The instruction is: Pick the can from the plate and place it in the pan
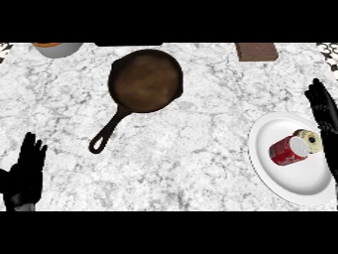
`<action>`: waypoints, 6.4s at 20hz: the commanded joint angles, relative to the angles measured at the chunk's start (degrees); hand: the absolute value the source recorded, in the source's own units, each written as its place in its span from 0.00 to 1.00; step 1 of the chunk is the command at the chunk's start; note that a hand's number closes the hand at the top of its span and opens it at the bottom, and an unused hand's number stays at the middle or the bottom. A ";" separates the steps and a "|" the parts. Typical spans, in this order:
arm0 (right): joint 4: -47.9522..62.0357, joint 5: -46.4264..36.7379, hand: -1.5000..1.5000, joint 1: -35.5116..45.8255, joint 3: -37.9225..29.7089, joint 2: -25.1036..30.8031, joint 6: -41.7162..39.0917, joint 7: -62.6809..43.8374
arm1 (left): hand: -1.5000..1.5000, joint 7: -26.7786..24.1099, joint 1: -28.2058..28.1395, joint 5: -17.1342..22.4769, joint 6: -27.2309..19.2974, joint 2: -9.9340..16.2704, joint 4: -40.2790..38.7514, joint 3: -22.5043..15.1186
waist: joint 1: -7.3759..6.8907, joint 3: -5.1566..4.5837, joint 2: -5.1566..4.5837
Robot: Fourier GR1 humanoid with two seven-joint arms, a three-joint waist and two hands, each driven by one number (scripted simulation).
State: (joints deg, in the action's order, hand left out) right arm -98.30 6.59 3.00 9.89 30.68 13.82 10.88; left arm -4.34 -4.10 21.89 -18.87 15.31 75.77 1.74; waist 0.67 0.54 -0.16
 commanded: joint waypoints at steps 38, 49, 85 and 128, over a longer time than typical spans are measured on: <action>4.45 -10.01 0.00 13.68 -2.01 30.53 -43.46 -3.09 | 0.50 15.39 11.81 -14.51 6.53 13.99 -3.53 -6.05 | -1.33 -0.66 0.14; 2.72 -27.42 0.00 11.64 6.15 18.91 -43.78 -8.71 | 0.50 16.68 10.54 -16.23 7.69 13.14 -1.78 -2.80 | -1.06 -0.54 0.16; 18.22 -59.97 0.00 9.61 -2.48 2.39 -44.13 6.63 | 0.50 15.43 13.37 -25.07 16.47 7.43 -5.44 7.79 | -0.68 -0.55 0.13; 11.40 -70.55 1.00 27.82 -4.37 -30.58 -18.90 -27.44 | 0.50 17.60 9.08 -28.03 19.14 5.05 1.23 9.51 | -1.16 -0.54 0.18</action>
State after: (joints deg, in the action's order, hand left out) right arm -89.26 -65.16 26.24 5.58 1.58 -5.41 -13.53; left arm 12.79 7.20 -6.48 -1.28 19.73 74.06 10.91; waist -0.25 -0.02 0.01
